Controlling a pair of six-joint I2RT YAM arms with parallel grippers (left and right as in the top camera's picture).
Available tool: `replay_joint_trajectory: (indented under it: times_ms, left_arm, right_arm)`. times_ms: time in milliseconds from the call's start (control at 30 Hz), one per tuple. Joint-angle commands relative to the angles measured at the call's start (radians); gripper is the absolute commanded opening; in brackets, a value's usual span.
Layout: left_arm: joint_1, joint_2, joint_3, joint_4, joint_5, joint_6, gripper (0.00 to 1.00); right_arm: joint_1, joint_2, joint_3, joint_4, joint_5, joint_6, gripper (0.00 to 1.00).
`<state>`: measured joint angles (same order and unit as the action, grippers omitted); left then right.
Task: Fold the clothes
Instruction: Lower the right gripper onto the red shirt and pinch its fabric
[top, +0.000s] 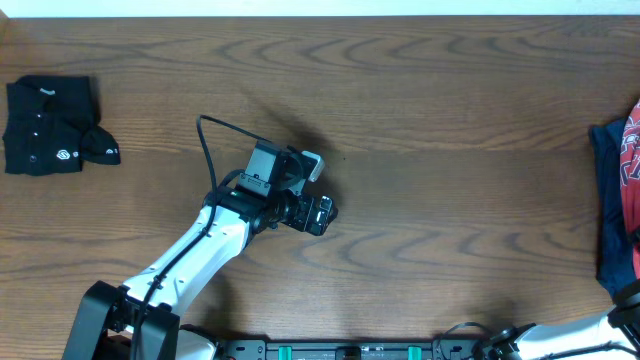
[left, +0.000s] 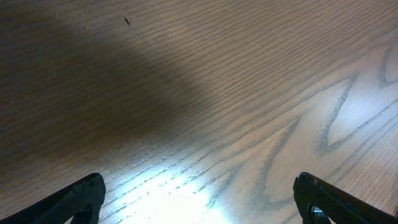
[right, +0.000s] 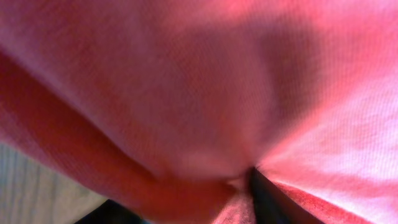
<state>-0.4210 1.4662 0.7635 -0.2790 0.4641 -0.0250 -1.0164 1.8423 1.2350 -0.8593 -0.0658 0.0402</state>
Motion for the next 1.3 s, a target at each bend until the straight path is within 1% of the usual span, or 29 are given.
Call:
replay_joint_trajectory:
  times_ms: [0, 33, 67, 100, 300, 433, 500, 567, 600, 700, 733, 767, 833, 867, 900, 967, 1033, 1100, 1133, 1167, 1233, 1267]
  left_arm:
    - [-0.002, 0.004, 0.018, 0.001, -0.009, 0.015, 0.98]
    - [-0.002, 0.004, 0.018, 0.001, -0.009, 0.016, 0.98]
    - [-0.002, 0.004, 0.018, 0.001, -0.009, 0.015, 0.98]
    - [-0.002, 0.004, 0.018, 0.001, -0.009, 0.016, 0.98]
    - [-0.002, 0.004, 0.018, 0.005, -0.009, 0.016, 0.98]
    - [-0.002, 0.004, 0.018, 0.006, -0.009, 0.016, 0.98]
    - [-0.002, 0.004, 0.018, 0.006, -0.009, 0.016, 0.98]
    - [-0.002, 0.004, 0.018, 0.006, -0.009, 0.016, 0.98]
    - [-0.002, 0.004, 0.018, 0.006, -0.009, 0.016, 0.98]
    - [-0.002, 0.004, 0.018, 0.005, -0.009, 0.016, 0.98]
    - [-0.002, 0.004, 0.018, 0.005, -0.009, 0.016, 0.98]
    - [-0.002, 0.004, 0.018, 0.005, -0.009, 0.016, 0.98]
    - [-0.002, 0.004, 0.018, 0.005, -0.009, 0.016, 0.98]
    - [-0.002, 0.004, 0.018, 0.005, -0.009, 0.016, 0.98]
    - [-0.002, 0.004, 0.018, 0.005, -0.009, 0.016, 0.98]
    - [-0.002, 0.004, 0.018, 0.005, -0.009, 0.016, 0.98]
    - [-0.002, 0.004, 0.018, 0.005, -0.009, 0.016, 0.98]
    - [-0.002, 0.004, 0.018, 0.005, -0.009, 0.016, 0.98]
    - [-0.002, 0.004, 0.018, 0.004, -0.009, 0.016, 0.98]
    - [-0.002, 0.004, 0.018, 0.005, -0.009, 0.016, 0.98]
    - [-0.002, 0.004, 0.018, 0.005, -0.009, 0.016, 0.98]
    - [-0.002, 0.004, 0.018, 0.005, -0.009, 0.016, 0.98]
  right_arm:
    - [0.01, -0.006, 0.017, -0.003, -0.022, 0.006, 0.35]
    - [0.01, -0.006, 0.021, -0.008, -0.022, 0.012, 0.23]
    - [0.01, -0.006, 0.024, -0.01, -0.022, 0.015, 0.08]
    - [0.01, -0.006, 0.028, -0.013, -0.022, 0.02, 0.01]
    - [0.016, -0.007, 0.074, -0.048, -0.051, 0.034, 0.01]
    - [0.043, -0.028, 0.125, -0.088, -0.051, 0.033, 0.01]
    - [0.062, -0.04, 0.152, -0.103, -0.051, 0.032, 0.03]
    - [0.077, -0.049, 0.168, -0.11, -0.05, 0.029, 0.12]
    - [0.085, -0.051, 0.172, -0.113, -0.044, 0.029, 0.21]
    - [0.105, -0.053, 0.171, -0.121, -0.028, 0.029, 0.33]
    - [0.108, -0.053, 0.171, -0.123, -0.027, 0.029, 0.33]
    - [0.111, -0.053, 0.171, -0.124, -0.027, 0.029, 0.33]
    - [0.113, -0.053, 0.171, -0.128, -0.019, 0.03, 0.19]
    - [0.113, -0.053, 0.171, -0.128, -0.017, 0.03, 0.16]
    - [0.113, -0.053, 0.171, -0.128, -0.016, 0.03, 0.19]
    - [0.113, -0.053, 0.171, -0.127, -0.014, 0.03, 0.28]
    - [0.113, -0.053, 0.171, -0.127, -0.01, 0.03, 0.34]
    - [0.11, -0.053, 0.171, -0.127, -0.004, 0.029, 0.48]
    - [0.108, -0.053, 0.171, -0.127, -0.002, 0.03, 0.51]
    - [0.105, -0.052, 0.171, -0.127, -0.002, 0.03, 0.5]
    - [0.098, -0.052, 0.171, -0.125, -0.002, 0.03, 0.36]
    - [0.093, -0.052, 0.17, -0.125, -0.002, 0.03, 0.34]
